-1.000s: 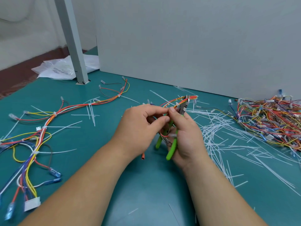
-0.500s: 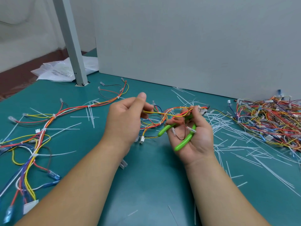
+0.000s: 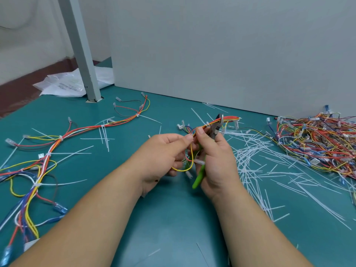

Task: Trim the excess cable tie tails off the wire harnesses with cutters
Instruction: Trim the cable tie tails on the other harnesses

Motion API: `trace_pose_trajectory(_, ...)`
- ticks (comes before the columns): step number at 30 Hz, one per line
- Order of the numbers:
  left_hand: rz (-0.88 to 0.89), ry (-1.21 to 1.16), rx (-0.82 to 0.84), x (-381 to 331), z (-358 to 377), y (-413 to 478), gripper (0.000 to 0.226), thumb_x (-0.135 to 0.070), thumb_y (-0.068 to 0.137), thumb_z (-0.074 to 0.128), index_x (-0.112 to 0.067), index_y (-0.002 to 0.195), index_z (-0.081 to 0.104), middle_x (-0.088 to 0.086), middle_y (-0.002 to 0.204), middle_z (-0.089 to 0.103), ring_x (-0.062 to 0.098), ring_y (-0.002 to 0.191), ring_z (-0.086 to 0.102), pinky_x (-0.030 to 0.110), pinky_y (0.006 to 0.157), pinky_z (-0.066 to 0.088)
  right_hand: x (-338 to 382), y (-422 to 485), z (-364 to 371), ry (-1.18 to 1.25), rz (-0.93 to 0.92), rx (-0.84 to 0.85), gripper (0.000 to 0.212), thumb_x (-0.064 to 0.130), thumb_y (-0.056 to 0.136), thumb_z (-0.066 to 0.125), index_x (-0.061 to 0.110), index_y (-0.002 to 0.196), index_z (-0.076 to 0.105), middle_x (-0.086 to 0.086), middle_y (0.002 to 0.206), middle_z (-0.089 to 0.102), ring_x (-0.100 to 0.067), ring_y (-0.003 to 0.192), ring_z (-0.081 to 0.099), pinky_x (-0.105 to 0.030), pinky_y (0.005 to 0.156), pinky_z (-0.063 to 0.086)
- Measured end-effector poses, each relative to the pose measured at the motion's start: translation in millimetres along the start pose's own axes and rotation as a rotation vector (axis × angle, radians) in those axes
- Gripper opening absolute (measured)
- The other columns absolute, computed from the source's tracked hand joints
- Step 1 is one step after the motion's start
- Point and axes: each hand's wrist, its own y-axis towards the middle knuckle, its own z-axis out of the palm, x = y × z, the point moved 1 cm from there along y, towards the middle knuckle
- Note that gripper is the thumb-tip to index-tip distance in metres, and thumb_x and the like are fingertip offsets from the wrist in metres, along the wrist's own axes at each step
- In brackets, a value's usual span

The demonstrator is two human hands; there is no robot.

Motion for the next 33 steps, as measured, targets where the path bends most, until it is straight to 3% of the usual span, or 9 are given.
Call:
trace_pose_trajectory(4, -0.042, -0.176, -0.049, -5.9, -2.9, 0.9, 0.039, -0.026, 0.101, 0.051, -0.02, 0.063, 0.058, 0.001, 0.068, 0.054, 0.017, 0.06, 0.053, 0.028, 0.054, 0.037, 0.6, -1.5, 4.1, 0.0, -0.04, 0.063, 0.01, 0.022, 0.087, 0.072, 0.027, 0.079, 0.074, -0.002, 0.073, 0.063, -0.016, 0.063, 0.062, -0.034, 0.062, 0.055)
trace_pose_trajectory(7, -0.044, -0.412, -0.065, -10.8, -6.9, 1.7, 0.038, -0.023, 0.101, 0.047, -0.016, 0.063, 0.051, 0.003, 0.067, 0.059, 0.02, 0.063, 0.065, 0.024, 0.051, 0.048, -0.6, -0.9, 2.3, -0.081, -0.073, -0.002, 0.007, 0.027, 0.084, 0.071, 0.027, 0.079, 0.076, 0.001, 0.07, 0.058, -0.015, 0.065, 0.054, -0.032, 0.067, 0.047)
trace_pose_trajectory(12, 0.119, -0.56, -0.143, -13.1, -9.4, 3.8, 0.035, -0.023, 0.103, 0.048, -0.019, 0.068, 0.048, 0.002, 0.084, 0.072, 0.017, 0.073, 0.07, 0.022, 0.051, 0.046, 0.8, -6.2, 7.6, -0.343, -0.162, -0.006, 0.011, 0.034, 0.084, 0.069, 0.025, 0.079, 0.074, 0.008, 0.064, 0.061, -0.013, 0.061, 0.053, -0.029, 0.065, 0.046)
trace_pose_trajectory(15, 0.251, -0.549, -0.107, -14.9, -12.9, 5.2, 0.031, -0.023, 0.106, 0.044, -0.021, 0.075, 0.045, 0.003, 0.105, 0.076, 0.019, 0.084, 0.069, 0.024, 0.057, 0.045, 3.3, -10.0, 10.9, -0.415, -0.199, 0.023, 0.011, 0.036, 0.084, 0.068, 0.029, 0.08, 0.076, 0.012, 0.062, 0.061, -0.011, 0.061, 0.053, -0.022, 0.062, 0.046)
trace_pose_trajectory(20, 0.318, -0.6, 0.006, -14.6, -14.5, 3.0, 0.021, -0.026, 0.099, 0.049, -0.022, 0.078, 0.047, 0.002, 0.111, 0.075, 0.018, 0.086, 0.071, 0.024, 0.063, 0.05, 7.7, -13.7, 12.6, -0.476, -0.241, 0.094, 0.011, 0.032, 0.087, 0.064, 0.025, 0.082, 0.071, 0.019, 0.064, 0.066, 0.002, 0.063, 0.058, -0.015, 0.067, 0.045)
trace_pose_trajectory(25, 0.265, -0.512, 0.028, -13.6, -14.8, -0.1, 0.015, -0.007, 0.096, 0.045, -0.017, 0.091, 0.055, 0.01, 0.099, 0.077, 0.016, 0.071, 0.07, 0.021, 0.054, 0.047, 10.6, -15.7, 12.1, -0.41, -0.291, 0.164, 0.018, 0.016, 0.089, 0.059, 0.025, 0.086, 0.074, 0.021, 0.067, 0.065, 0.004, 0.064, 0.059, -0.009, 0.064, 0.045)
trace_pose_trajectory(27, 0.253, -0.422, -0.011, -14.1, -16.2, 0.2, 0.033, 0.003, 0.093, 0.039, -0.011, 0.111, 0.063, 0.011, 0.087, 0.074, 0.016, 0.058, 0.061, 0.023, 0.049, 0.041, 11.0, -18.0, 14.1, -0.423, -0.306, 0.213, 0.027, 0.01, 0.088, 0.057, 0.028, 0.087, 0.078, 0.02, 0.073, 0.07, 0.005, 0.07, 0.064, -0.009, 0.07, 0.047)
trace_pose_trajectory(29, 0.26, -0.339, -0.023, -13.8, -17.0, 1.3, 0.044, 0.005, 0.09, 0.037, -0.008, 0.118, 0.068, 0.006, 0.073, 0.063, 0.015, 0.051, 0.047, 0.024, 0.047, 0.032, 11.1, -18.7, 14.3, -0.465, -0.302, 0.212, 0.028, 0.011, 0.088, 0.057, 0.029, 0.086, 0.079, 0.015, 0.079, 0.075, 0.003, 0.076, 0.067, -0.011, 0.074, 0.048)
trace_pose_trajectory(33, 0.227, -0.21, -0.022, -11.6, -14.4, 1.3, 0.037, -0.023, 0.104, 0.052, -0.023, 0.077, 0.077, -0.004, 0.056, 0.03, 0.01, 0.043, 0.023, 0.021, 0.044, 0.021, 9.7, -18.4, 11.9, -0.575, -0.298, 0.171, 0.027, 0.013, 0.083, 0.057, 0.033, 0.086, 0.075, 0.009, 0.083, 0.075, -0.006, 0.079, 0.065, -0.017, 0.076, 0.05)
